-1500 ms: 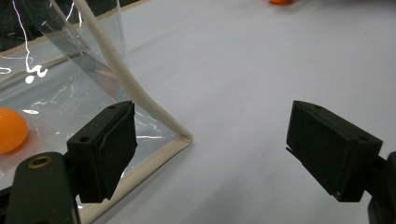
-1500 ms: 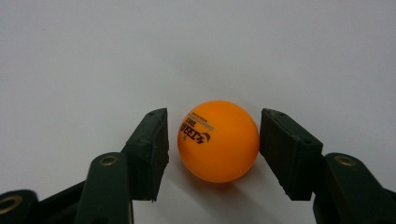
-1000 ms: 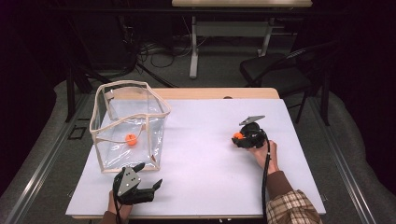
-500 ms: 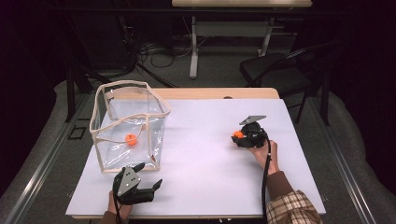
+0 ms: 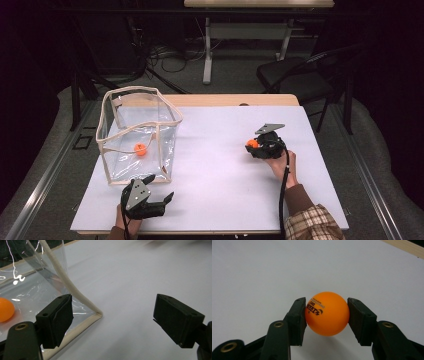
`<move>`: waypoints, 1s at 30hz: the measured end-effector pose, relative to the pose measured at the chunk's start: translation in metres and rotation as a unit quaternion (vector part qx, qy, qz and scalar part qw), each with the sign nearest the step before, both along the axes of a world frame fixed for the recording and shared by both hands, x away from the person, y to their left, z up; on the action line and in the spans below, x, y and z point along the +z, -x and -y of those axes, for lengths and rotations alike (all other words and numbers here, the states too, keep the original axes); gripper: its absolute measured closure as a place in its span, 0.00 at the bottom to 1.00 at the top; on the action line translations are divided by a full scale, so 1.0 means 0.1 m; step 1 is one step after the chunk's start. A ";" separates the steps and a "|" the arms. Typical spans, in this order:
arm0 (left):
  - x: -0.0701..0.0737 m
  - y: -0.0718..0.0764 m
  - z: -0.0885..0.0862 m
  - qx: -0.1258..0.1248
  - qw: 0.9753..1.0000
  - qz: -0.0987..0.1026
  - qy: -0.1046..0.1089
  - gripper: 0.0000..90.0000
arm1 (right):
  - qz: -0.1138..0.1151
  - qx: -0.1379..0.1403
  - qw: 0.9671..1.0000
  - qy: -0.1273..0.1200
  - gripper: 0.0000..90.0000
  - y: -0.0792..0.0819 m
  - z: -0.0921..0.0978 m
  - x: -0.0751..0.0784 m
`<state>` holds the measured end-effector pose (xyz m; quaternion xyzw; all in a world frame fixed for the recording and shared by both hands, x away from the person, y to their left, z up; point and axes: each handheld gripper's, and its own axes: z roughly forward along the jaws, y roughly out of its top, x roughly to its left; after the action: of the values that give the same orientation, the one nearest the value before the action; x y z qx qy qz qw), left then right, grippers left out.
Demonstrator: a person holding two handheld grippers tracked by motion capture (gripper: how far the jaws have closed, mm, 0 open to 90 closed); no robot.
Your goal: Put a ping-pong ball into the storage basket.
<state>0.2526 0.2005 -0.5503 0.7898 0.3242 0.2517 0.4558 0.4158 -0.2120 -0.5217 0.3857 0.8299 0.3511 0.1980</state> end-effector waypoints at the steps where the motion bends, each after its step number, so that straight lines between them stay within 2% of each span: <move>1: 0.00 0.00 0.00 0.000 1.000 0.000 0.000 0.18 | 0.001 0.001 1.000 0.000 0.56 0.00 -0.01 0.01; 30: 0.00 0.00 0.00 0.000 1.000 0.000 0.000 0.18 | 0.014 0.030 0.999 -0.030 0.56 0.11 -0.19 0.07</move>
<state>0.2528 0.2004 -0.5505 0.7897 0.3239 0.2517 0.4561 0.4048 -0.1933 -0.5143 0.3614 0.8272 0.3872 0.1877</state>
